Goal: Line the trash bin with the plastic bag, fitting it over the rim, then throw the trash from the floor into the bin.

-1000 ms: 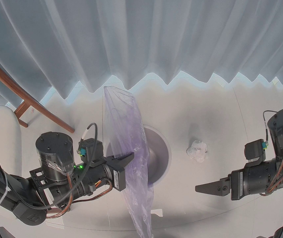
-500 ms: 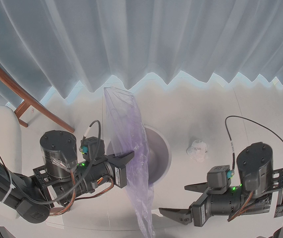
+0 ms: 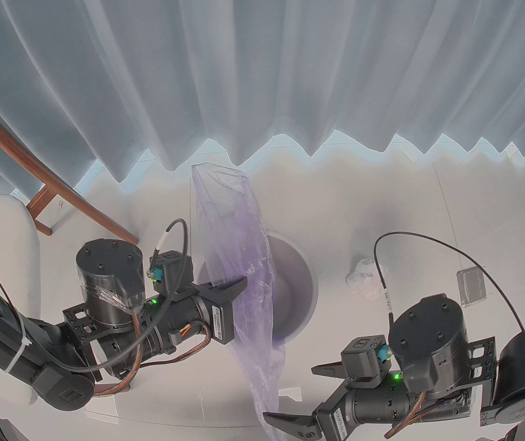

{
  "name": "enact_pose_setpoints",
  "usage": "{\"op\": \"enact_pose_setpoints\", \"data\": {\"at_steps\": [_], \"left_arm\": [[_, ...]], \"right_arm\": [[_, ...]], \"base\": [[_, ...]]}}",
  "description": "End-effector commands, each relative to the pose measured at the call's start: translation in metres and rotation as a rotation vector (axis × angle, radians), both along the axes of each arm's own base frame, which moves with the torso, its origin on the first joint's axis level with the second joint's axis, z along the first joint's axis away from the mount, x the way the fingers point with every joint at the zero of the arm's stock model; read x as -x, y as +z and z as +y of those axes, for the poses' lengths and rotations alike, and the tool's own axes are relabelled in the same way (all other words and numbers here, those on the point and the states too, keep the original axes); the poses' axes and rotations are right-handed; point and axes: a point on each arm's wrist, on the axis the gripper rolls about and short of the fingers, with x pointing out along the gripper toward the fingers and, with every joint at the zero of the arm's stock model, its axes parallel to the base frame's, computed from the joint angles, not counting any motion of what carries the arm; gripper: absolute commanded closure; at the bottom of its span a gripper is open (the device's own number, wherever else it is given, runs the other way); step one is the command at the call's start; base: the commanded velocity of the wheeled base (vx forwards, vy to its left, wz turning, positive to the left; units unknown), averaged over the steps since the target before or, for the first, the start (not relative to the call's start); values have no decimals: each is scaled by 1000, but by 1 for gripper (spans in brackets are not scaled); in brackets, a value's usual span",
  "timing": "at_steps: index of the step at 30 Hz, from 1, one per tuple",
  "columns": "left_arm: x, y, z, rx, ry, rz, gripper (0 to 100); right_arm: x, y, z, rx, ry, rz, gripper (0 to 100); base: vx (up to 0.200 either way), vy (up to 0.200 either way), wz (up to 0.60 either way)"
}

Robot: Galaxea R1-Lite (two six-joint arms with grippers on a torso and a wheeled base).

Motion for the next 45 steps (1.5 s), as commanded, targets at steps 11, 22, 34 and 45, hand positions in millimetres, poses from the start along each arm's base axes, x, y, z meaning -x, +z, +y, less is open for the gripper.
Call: {"op": "enact_pose_setpoints", "data": {"at_steps": [11, 22, 34, 45], "left_arm": [[0, 0, 0, 0, 2, -2, 100], [-1, 3, 2, 9, 9, -16, 100], [0, 4, -1, 24, -3, -34, 100], [0, 7, -2, 36, -10, -66, 100]], "right_arm": [[0, -10, 2, 40, -20, 2, 0], [-15, -10, -7, 44, -81, -5, 0], [-23, -24, 4, 94, -95, 7, 0], [-29, -29, 14, 101, -95, -2, 100]], "base": [[0, 0, 0], [0, 0, 0], [0, 0, 0], [0, 0, 0]]}}
